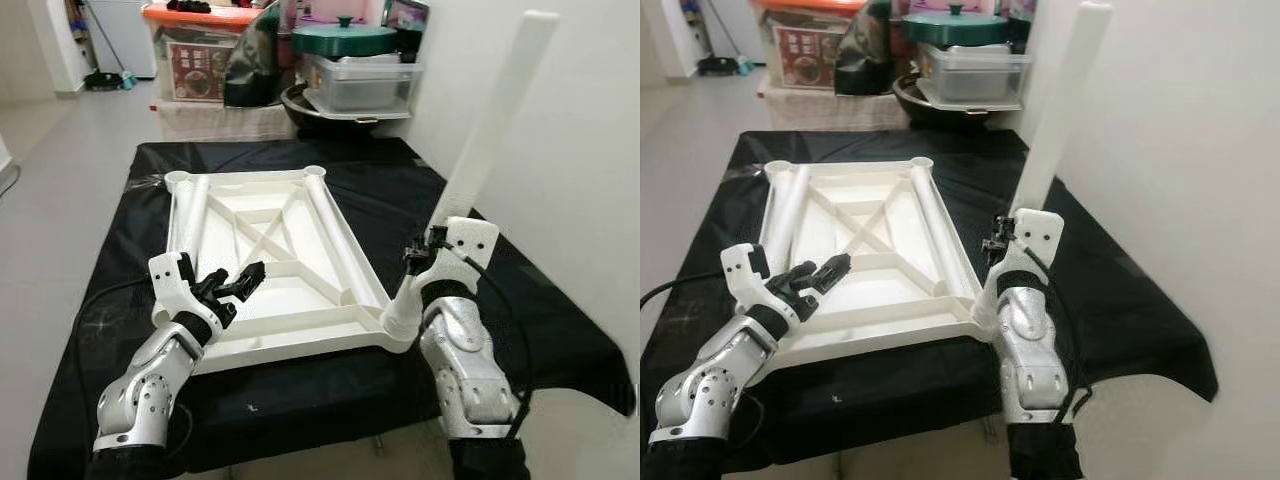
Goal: Building children table
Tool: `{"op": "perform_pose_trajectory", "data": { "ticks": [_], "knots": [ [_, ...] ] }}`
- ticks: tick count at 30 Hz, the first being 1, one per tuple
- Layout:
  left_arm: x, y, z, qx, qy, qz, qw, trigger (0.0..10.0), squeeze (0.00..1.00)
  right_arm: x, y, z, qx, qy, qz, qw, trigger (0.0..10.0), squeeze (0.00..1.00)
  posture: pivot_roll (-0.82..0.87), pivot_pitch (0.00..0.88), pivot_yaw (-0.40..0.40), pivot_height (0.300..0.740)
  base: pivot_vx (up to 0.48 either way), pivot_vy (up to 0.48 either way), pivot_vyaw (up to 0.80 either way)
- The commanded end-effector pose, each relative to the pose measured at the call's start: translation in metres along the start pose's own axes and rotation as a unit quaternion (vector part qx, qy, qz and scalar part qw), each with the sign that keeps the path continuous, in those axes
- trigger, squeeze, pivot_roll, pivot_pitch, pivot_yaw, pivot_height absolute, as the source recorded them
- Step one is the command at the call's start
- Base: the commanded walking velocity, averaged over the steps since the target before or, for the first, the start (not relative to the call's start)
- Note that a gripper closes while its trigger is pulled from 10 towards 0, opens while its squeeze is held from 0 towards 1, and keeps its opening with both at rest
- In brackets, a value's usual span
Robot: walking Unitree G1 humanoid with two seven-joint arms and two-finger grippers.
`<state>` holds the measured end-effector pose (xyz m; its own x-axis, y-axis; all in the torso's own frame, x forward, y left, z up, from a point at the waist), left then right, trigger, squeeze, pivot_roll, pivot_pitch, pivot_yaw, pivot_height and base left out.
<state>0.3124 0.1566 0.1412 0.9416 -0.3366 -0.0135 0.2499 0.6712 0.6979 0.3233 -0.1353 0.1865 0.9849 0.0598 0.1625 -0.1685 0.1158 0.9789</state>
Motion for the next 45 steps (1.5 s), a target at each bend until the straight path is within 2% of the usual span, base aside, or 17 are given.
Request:
{"op": "perform_pose_trajectory", "data": {
  "ticks": [1,2,5,6,8,12,14,15,18,19,20,23,29,32,34,36,45],
  "knots": [
    [0.002,-0.003,-0.001,-0.001,0.002,-0.006,1.000,10.0,0.00,-0.012,-0.033,-0.027,0.035,0.131,-0.067,0.988,10.0,0.00,0.08,0.000,-0.058,0.740,0.000,0.000,0.00],
    [0.002,-0.003,-0.001,-0.001,0.002,-0.006,1.000,10.0,0.00,-0.012,-0.033,-0.027,0.035,0.131,-0.067,0.988,10.0,0.00,0.08,0.000,-0.058,0.740,0.000,0.000,0.00],
    [0.003,-0.003,-0.001,-0.001,0.000,-0.007,1.000,10.0,0.00,-0.024,-0.029,-0.039,0.042,0.259,-0.047,0.964,10.0,0.00,0.09,0.000,-0.063,0.740,0.000,0.000,0.00],
    [0.003,-0.003,-0.001,-0.001,0.000,-0.007,1.000,10.0,0.00,-0.024,-0.029,-0.039,0.042,0.259,-0.047,0.964,10.0,0.00,0.09,0.000,-0.063,0.740,0.000,0.000,0.00],
    [0.003,-0.003,0.000,-0.003,-0.001,-0.005,1.000,10.0,0.00,-0.029,-0.023,-0.044,0.045,0.333,-0.025,0.942,10.0,0.00,0.09,0.000,-0.068,0.740,0.000,0.000,0.00],
    [0.003,-0.004,0.001,-0.004,-0.001,-0.005,1.000,10.0,0.00,-0.030,-0.022,-0.046,0.055,0.367,-0.023,0.928,10.0,0.00,0.10,0.000,-0.076,0.740,0.000,0.000,0.00],
    [0.001,-0.004,0.000,-0.005,0.000,-0.005,1.000,10.0,0.00,-0.030,-0.021,-0.047,0.057,0.411,-0.019,0.910,10.0,0.00,0.10,0.000,-0.079,0.740,0.000,0.000,0.00],
    [0.001,-0.004,0.000,-0.005,0.000,-0.005,1.000,10.0,0.00,-0.030,-0.021,-0.047,0.057,0.411,-0.019,0.910,10.0,0.00,0.10,0.000,-0.079,0.740,0.000,0.000,0.00],
    [0.000,-0.004,0.000,-0.007,0.001,-0.005,1.000,10.0,0.00,-0.029,-0.021,-0.047,0.057,0.459,-0.019,0.886,10.0,0.00,0.11,0.000,-0.088,0.740,0.000,0.000,0.00],
    [0.000,-0.004,0.000,-0.007,0.001,-0.005,1.000,10.0,0.00,-0.029,-0.021,-0.047,0.057,0.459,-0.019,0.886,10.0,0.00,0.11,0.000,-0.088,0.740,0.000,0.000,0.00],
    [0.000,-0.004,0.000,-0.008,0.002,-0.004,1.000,10.0,0.00,-0.029,-0.017,-0.046,0.062,0.506,-0.013,0.860,10.0,0.00,0.12,0.000,-0.093,0.740,0.000,0.000,0.00],
    [-0.001,-0.005,0.000,-0.009,0.002,-0.003,1.000,10.0,0.00,-0.027,-0.016,-0.046,0.054,0.528,-0.009,0.848,10.0,0.00,0.12,0.000,-0.098,0.740,0.000,0.000,0.00],
    [-0.003,-0.006,0.000,-0.011,0.006,-0.001,1.000,10.0,0.00,-0.022,-0.016,-0.048,0.047,0.553,-0.004,0.832,10.0,0.00,0.13,0.000,-0.107,0.740,0.000,0.000,0.00],
    [-0.005,-0.005,-0.002,-0.013,0.010,0.000,1.000,10.0,0.00,-0.029,-0.019,-0.051,0.053,0.580,-0.005,0.813,10.0,0.00,0.13,0.000,-0.109,0.740,0.000,0.000,0.00],
    [-0.005,-0.005,-0.002,-0.013,0.010,0.000,1.000,10.0,0.00,-0.029,-0.019,-0.051,0.053,0.580,-0.005,0.813,10.0,0.00,0.13,0.000,-0.109,0.740,0.000,0.000,0.00],
    [-0.005,-0.005,-0.003,-0.015,0.012,-0.001,1.000,10.0,0.00,-0.033,-0.024,-0.052,0.056,0.595,-0.010,0.802,10.0,0.00,0.13,0.000,-0.107,0.740,0.000,0.000,0.00],
    [-0.004,-0.006,-0.002,-0.018,0.010,-0.003,1.000,10.0,0.00,-0.027,-0.027,-0.050,0.061,0.579,-0.013,0.813,10.0,0.00,0.13,0.000,-0.103,0.740,0.000,0.000,0.00]
  ]
}}
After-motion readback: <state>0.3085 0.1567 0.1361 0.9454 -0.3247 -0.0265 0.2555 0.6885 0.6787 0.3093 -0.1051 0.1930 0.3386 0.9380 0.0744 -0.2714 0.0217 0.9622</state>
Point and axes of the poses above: a point about 5 cm out from each wrist's last joint towards the gripper, its own x axis pointing out of the wrist towards the gripper, its own y axis along the axis of the wrist's last joint, z = x × y, the point moved 1 cm from there along x, pointing out of the wrist towards the gripper, and after that the axes turned 13 degrees about -x, right-handed, at the moved point
